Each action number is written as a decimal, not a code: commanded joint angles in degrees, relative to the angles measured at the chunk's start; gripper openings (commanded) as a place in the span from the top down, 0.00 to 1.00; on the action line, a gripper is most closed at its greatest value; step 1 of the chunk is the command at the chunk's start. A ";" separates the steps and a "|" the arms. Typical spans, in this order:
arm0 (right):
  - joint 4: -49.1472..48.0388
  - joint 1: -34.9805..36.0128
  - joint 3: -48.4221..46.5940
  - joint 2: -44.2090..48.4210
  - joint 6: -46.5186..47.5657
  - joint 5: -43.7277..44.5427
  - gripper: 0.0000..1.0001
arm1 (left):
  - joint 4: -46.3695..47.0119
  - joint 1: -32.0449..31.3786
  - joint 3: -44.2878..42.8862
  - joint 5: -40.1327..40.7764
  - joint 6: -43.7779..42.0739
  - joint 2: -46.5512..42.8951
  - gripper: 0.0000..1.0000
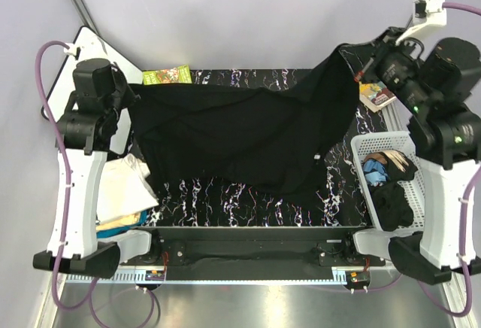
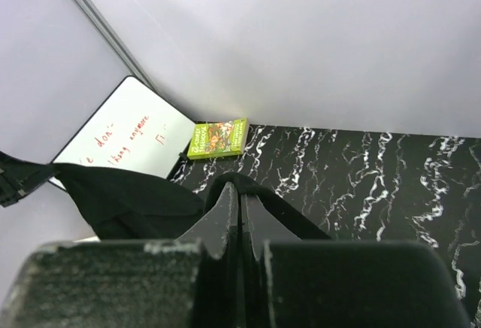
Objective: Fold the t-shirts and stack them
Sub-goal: Flatten out the tshirt
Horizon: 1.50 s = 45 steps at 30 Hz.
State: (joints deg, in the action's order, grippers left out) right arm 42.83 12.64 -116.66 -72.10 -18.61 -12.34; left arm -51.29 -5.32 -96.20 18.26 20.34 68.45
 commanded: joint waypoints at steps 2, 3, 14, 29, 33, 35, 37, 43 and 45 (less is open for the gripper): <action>6.83 0.63 -3.92 2.74 4.37 2.32 1.00 | 3.56 -4.08 -5.48 -4.63 -4.42 -6.56 1.00; 6.92 0.63 -3.84 4.49 4.63 2.41 1.00 | 3.65 -4.43 -5.75 -5.07 -4.78 -8.40 1.00; 6.04 0.63 -9.28 10.57 4.38 0.91 1.00 | 3.83 -6.28 -10.75 -9.47 -5.66 -16.94 1.00; -7.55 0.54 2.64 -2.33 7.27 11.45 1.00 | 4.09 -6.20 -6.98 -4.37 -6.28 -1.24 1.00; -13.38 -0.25 10.74 -11.73 6.48 10.68 1.00 | 5.75 -2.25 -4.35 -8.41 -5.22 8.62 1.00; -15.48 -0.95 12.25 -19.87 5.61 8.04 1.00 | 6.55 0.30 -3.29 -11.05 -4.52 14.92 1.00; -16.89 -1.39 10.94 -28.92 4.64 5.58 1.00 | 7.52 1.71 -3.64 -13.33 -4.43 19.68 1.00; -13.92 -3.06 -11.14 -57.03 1.83 0.92 1.00 | 7.52 4.53 -10.75 -16.06 -3.38 38.94 1.00; -9.45 -3.68 -21.01 -64.19 0.95 -0.48 1.00 | 6.99 5.06 -15.49 -16.41 -2.77 44.65 1.00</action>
State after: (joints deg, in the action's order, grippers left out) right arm 31.11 10.31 -118.96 -128.07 -15.03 -8.73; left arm -46.92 -1.06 -102.85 4.71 16.29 108.33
